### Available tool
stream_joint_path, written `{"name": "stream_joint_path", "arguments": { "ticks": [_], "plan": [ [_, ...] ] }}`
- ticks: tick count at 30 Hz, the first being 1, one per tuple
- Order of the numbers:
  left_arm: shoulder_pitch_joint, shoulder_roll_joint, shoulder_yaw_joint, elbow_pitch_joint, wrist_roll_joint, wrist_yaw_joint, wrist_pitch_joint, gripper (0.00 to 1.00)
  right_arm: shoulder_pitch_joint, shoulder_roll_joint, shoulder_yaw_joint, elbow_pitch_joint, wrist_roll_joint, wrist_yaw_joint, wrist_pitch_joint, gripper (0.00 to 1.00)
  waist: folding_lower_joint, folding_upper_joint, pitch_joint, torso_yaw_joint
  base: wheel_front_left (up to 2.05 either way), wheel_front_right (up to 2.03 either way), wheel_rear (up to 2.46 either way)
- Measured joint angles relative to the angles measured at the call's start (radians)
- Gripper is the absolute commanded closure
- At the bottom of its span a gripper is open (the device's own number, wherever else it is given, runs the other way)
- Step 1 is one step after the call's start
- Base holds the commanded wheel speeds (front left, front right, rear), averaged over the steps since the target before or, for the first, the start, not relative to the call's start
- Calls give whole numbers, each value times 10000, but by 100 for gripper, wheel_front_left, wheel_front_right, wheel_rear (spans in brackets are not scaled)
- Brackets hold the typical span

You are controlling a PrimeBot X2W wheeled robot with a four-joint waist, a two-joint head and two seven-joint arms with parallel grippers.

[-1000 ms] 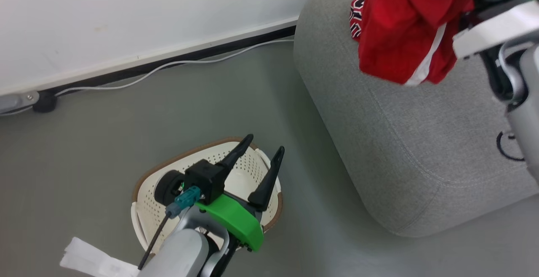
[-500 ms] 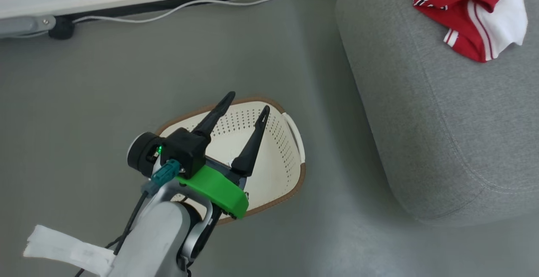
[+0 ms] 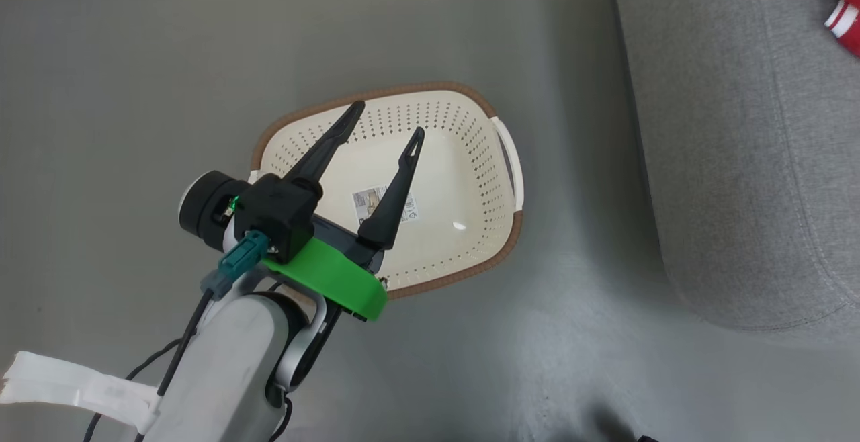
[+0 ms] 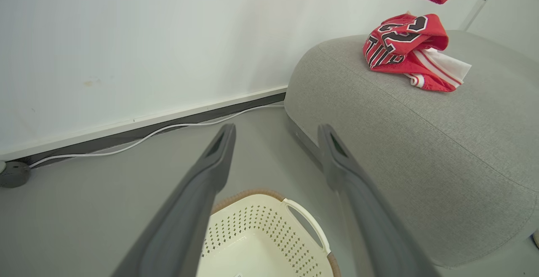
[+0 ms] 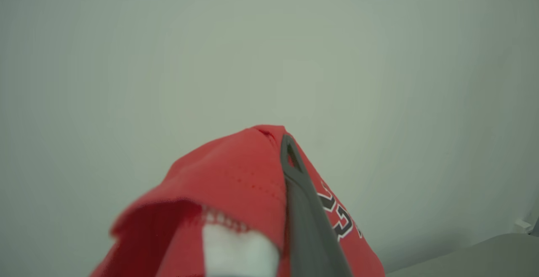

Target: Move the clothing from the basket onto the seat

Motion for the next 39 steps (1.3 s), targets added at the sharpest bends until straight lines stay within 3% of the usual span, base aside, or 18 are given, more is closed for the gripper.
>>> {"name": "stream_joint_path", "arguments": {
  "ticks": [8, 15, 22, 23, 24, 26, 39],
  "plan": [
    [-211, 58, -77, -203, 69, -2, 174, 0, 747, 17, -290, 1221, 2, -174, -245, 100, 0, 0, 756, 30, 0, 0, 0],
    [-259, 92, -132, -188, 77, -15, 188, 0, 2493, 796, -520, 2516, 458, -267, -596, 100, 0, 0, 1143, -110, 0, 0, 0],
    [-333, 98, -123, -128, 81, -17, 186, 0, 2874, 1083, -752, 3010, 702, -293, -1168, 100, 0, 0, 1210, -214, 0, 0, 0],
    [-336, 100, -119, -84, 81, -17, 176, 0, 2882, 1160, -773, 3076, 757, -293, -1360, 69, 0, 0, 1201, -239, 0, 0, 0],
    [-336, 104, -104, -42, 81, -17, 173, 0, 2898, 1216, -771, 3110, 775, -291, -1471, 57, 0, 0, 1187, -254, 0, 0, 0],
    [-336, 123, -67, 50, 81, -17, 151, 0, 2990, 1371, -803, 3168, 846, -272, -1620, 0, 0, 0, 1133, -291, 0, 0, 0],
    [-272, 75, 15, 548, -59, -25, -282, 0, 4377, 1956, -809, 3283, 1016, 307, -1935, 0, 0, 0, 425, -711, 0, 0, 0]
  ]
}}
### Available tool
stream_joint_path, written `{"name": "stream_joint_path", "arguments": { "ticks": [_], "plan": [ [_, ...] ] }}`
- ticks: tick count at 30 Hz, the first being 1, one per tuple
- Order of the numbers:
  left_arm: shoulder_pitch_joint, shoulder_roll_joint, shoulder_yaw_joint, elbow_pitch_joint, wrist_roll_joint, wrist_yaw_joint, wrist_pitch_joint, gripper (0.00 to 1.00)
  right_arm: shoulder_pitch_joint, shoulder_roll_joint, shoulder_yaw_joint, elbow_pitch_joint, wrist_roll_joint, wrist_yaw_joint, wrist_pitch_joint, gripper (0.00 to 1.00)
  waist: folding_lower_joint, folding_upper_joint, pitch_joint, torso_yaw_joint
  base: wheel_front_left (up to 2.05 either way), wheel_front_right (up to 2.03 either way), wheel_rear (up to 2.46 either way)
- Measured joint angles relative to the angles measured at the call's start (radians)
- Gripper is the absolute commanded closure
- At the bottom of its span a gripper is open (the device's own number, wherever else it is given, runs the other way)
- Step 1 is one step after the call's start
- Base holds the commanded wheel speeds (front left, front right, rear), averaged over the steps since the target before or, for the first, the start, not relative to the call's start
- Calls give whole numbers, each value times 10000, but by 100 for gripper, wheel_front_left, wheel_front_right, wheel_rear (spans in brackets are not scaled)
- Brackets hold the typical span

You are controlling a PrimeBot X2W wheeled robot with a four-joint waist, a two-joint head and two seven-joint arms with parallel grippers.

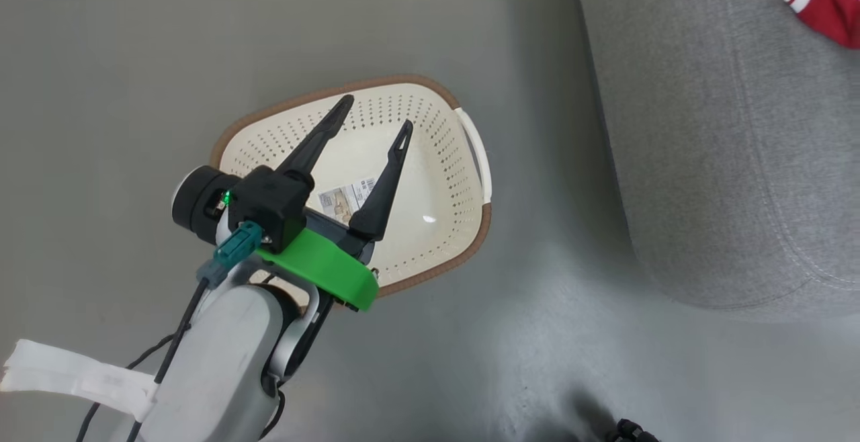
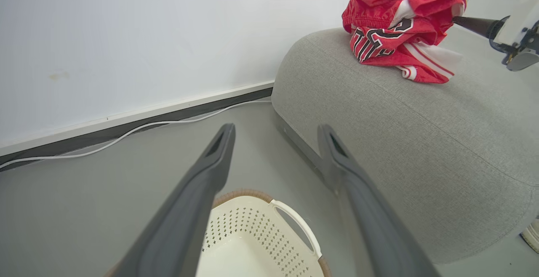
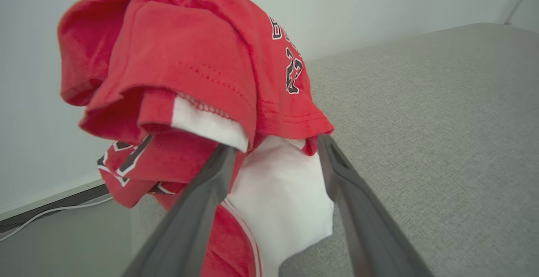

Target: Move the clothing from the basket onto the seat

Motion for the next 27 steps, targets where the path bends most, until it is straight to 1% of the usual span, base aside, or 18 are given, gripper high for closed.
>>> {"name": "stream_joint_path", "arguments": {
  "ticks": [5, 10, 13, 15, 19, 23, 27],
  "plan": [
    [293, -109, 21, 313, -211, -82, -276, 0, 513, 178, 117, -58, -73, 180, -44, 0, 0, 0, -464, -173, 0, 0, 0],
    [455, -265, 75, 639, -366, -163, -550, 0, 1058, 364, 291, -203, -182, 449, -44, 0, -1, 0, -1028, -268, 0, 0, 0],
    [627, -359, 136, 844, -663, -163, -700, 0, 1362, 447, 299, -477, -207, 550, -44, 0, -1, 0, -1394, -270, 0, 0, 0],
    [711, -382, 157, 915, -685, -163, -704, 0, 1448, 464, 299, -585, -242, 566, -44, 0, -1, 0, -1520, -260, 0, 0, 0],
    [999, -410, 380, 1239, -765, -153, -909, 0, 1854, 631, 391, -1039, -391, 700, -46, 0, -1, 0, -2017, -166, 0, 0, 0],
    [1299, -412, 738, 1540, -920, 58, -1053, 0, 2266, 869, 614, -1415, -648, 872, -46, 0, -1, 0, -2513, -4, 0, 0, 0],
    [1577, -407, 1016, 1741, -963, 265, -1141, 0, 2661, 1110, 849, -1745, -815, 876, -46, 0, -1, 0, -2998, 214, 0, 0, 0]
  ]
}}
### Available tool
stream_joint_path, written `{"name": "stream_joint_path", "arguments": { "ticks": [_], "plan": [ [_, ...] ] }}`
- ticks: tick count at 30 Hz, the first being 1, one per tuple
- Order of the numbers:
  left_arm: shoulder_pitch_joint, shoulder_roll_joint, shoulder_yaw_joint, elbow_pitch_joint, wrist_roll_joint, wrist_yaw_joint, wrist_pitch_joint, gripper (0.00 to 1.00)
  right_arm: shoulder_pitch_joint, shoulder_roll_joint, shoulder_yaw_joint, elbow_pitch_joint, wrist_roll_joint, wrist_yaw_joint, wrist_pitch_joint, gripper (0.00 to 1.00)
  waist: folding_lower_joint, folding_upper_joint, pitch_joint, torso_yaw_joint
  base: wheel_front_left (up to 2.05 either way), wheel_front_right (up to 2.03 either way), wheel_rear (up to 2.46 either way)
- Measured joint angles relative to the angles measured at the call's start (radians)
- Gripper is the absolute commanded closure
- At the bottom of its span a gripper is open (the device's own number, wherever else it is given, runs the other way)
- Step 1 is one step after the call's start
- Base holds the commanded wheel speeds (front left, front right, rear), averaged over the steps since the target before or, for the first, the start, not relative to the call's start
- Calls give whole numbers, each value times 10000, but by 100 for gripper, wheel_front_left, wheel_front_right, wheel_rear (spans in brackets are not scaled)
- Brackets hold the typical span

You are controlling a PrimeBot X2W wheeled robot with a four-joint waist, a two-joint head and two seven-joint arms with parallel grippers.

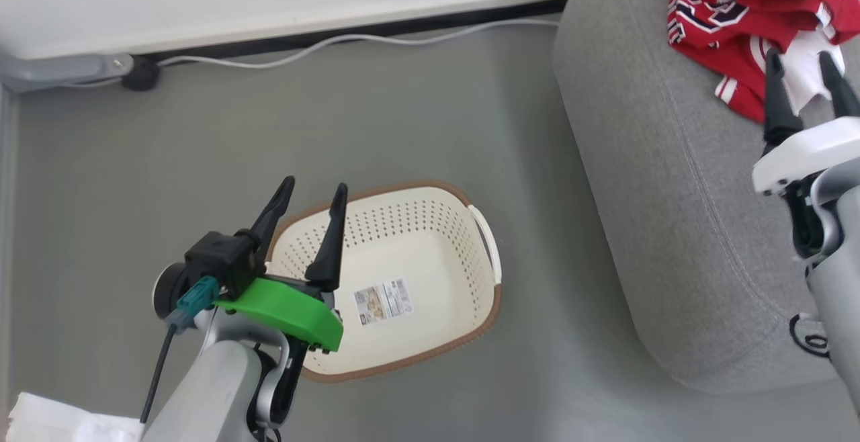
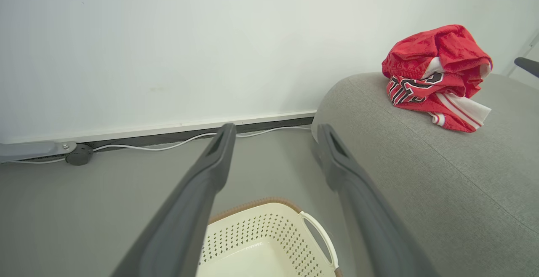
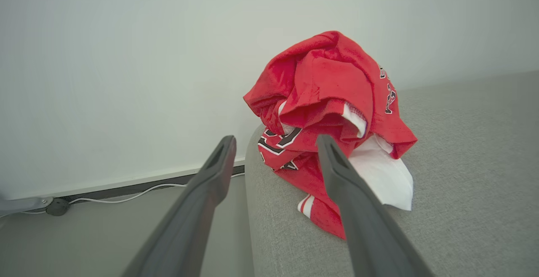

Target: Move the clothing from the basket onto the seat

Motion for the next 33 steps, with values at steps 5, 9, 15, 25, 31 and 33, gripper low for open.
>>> {"name": "stream_joint_path", "arguments": {
  "ticks": [5, 9, 15, 25, 31, 33],
  "plan": [
    [315, 15, 345, 144, -113, 255, -90, 0, 532, 345, 182, -389, -88, 81, 0, 0, 0, 0, -546, 350, 0, 0, 0],
    [614, 119, 767, 293, -228, 477, -178, 0, 955, 694, 316, -708, -159, 81, -2, 0, 0, 0, -923, 667, 0, 0, 0],
    [1120, 408, 1440, 449, -222, 698, -265, 0, 1674, 1269, 594, -1060, -190, 77, -2, 0, 0, 0, -1446, 1096, 0, 0, 0],
    [2168, 731, 2598, 504, -159, 830, -343, 0, 2771, 2077, 1202, -1967, -585, -35, -12, 0, -1, 0, -2170, 1546, 0, 0, 0],
    [2749, 834, 3060, 443, 94, 915, -351, 0, 3309, 2230, 1302, -2596, -869, -380, -13, 0, -1, 0, -2430, 1576, 0, 0, 0],
    [2951, 834, 3204, 412, 138, 917, -351, 0, 3528, 2247, 1310, -2780, -961, -470, -13, 0, -1, 0, -2487, 1545, 0, 0, 0]
  ]
}}
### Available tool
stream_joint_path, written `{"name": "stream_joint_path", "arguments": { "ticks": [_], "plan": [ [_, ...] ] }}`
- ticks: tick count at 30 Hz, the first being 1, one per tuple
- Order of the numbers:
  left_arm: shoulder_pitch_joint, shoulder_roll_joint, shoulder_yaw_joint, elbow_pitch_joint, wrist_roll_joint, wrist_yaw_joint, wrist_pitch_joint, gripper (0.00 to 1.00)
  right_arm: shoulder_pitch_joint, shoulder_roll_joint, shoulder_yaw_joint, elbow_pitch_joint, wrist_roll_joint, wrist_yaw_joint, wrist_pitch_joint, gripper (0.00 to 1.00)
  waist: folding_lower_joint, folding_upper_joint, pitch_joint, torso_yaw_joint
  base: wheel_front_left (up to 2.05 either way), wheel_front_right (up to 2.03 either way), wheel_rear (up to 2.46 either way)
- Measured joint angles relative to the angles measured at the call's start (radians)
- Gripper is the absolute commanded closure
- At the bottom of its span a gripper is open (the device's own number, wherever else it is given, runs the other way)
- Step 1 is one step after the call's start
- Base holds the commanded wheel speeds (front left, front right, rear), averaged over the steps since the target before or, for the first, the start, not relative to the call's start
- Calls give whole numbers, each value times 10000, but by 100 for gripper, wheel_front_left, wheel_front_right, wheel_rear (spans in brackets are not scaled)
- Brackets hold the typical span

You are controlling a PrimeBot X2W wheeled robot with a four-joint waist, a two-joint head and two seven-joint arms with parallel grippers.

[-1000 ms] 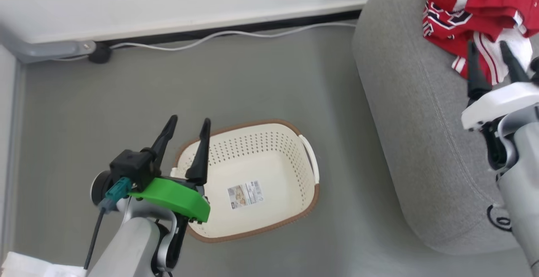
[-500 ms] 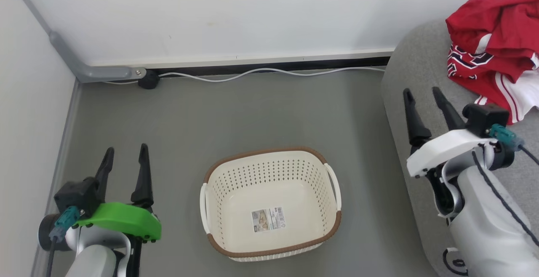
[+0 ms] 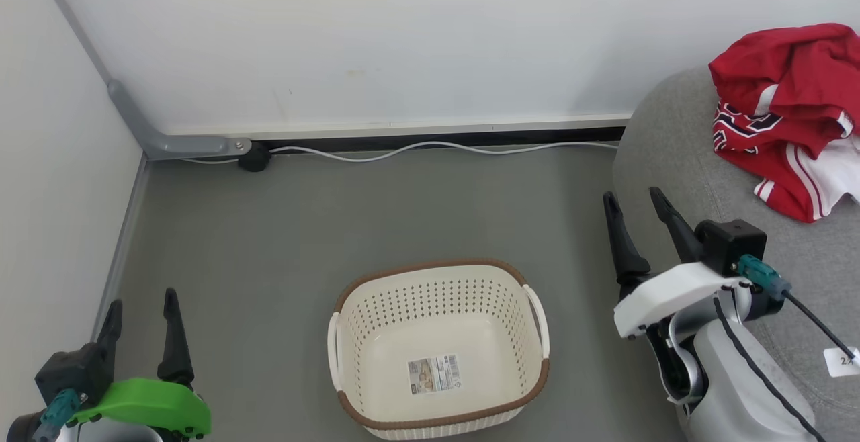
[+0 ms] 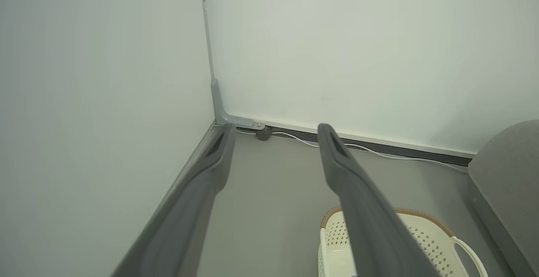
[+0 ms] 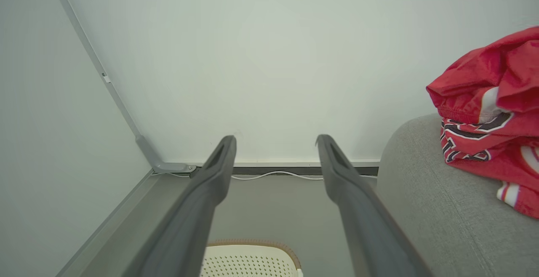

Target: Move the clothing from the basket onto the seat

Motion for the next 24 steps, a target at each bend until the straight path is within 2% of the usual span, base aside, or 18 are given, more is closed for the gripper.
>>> {"name": "stream_joint_path", "arguments": {
  "ticks": [10, 24],
  "plan": [
    [423, -144, 424, -499, 238, 29, 0, 0, 1200, 52, 23, -654, -4, -345, 0, 0, 0, 0, -67, -159, 0, 0, 0],
    [1090, -380, 715, -976, 748, 71, -2, 0, 1784, 77, 27, -1375, -77, -535, 0, 0, 1, 0, 1, -402, 0, 0, 0]
  ]
}}
